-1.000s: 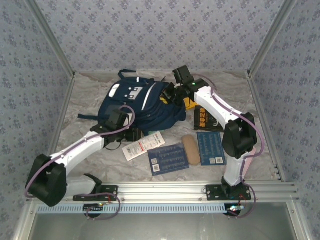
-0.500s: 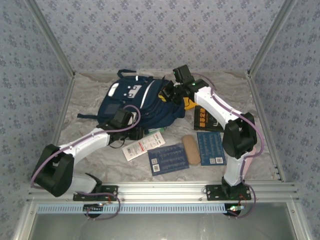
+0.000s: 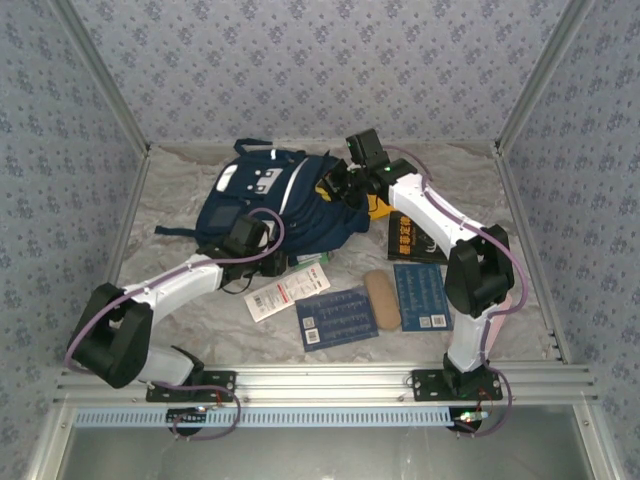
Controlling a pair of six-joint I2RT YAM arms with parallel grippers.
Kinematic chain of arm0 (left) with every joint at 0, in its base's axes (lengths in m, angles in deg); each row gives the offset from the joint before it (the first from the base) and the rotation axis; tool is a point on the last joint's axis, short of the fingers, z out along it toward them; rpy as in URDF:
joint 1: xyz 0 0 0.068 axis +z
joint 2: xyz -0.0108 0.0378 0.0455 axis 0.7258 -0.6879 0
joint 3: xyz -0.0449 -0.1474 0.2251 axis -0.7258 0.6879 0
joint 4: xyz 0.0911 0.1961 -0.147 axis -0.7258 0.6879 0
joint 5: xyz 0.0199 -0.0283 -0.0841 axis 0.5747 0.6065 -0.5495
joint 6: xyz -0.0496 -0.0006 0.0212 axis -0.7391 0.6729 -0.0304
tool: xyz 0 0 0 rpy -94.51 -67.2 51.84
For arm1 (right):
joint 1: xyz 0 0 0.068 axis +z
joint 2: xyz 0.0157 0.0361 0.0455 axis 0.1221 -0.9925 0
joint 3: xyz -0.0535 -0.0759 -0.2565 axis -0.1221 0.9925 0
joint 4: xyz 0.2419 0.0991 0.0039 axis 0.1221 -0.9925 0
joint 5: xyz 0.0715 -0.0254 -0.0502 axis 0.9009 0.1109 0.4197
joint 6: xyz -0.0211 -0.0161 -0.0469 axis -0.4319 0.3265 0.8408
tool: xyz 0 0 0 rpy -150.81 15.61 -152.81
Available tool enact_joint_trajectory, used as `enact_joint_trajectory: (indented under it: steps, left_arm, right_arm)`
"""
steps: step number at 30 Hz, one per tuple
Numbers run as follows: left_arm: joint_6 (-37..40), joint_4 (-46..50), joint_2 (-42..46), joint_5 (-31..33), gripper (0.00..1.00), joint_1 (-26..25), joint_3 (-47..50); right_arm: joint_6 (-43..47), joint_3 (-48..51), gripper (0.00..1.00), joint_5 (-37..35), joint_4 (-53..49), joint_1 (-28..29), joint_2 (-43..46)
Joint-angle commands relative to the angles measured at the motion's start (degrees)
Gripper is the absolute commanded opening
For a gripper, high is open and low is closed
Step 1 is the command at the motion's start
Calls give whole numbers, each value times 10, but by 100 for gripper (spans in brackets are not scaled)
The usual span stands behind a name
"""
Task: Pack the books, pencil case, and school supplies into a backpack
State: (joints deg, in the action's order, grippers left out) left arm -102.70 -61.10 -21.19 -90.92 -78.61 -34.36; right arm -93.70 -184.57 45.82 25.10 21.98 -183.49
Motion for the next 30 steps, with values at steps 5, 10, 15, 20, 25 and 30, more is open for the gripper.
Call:
enact_joint_trajectory:
  steps: [5,10,15,20,25,30]
  left_arm:
    - [-2,-51,-12,38,26,-9,-22]
    - [-15,-58,-13,67,19,-11,-22]
    - [-23,-62,-9,63,13,-13,-21]
    - [-33,-60,8,54,7,-17,-8]
    - [-48,-47,37,37,3,-16,5]
    - [-69,-43,69,11,2,-17,14]
  right_arm:
    - [-24,-1,0,39,34,9,16]
    - [-25,3,0,35,35,12,18]
    - [-26,11,0,30,33,13,20]
    - [-21,18,0,22,28,15,22]
    - [-12,28,0,9,27,18,24]
    - [-4,34,0,-5,23,27,23]
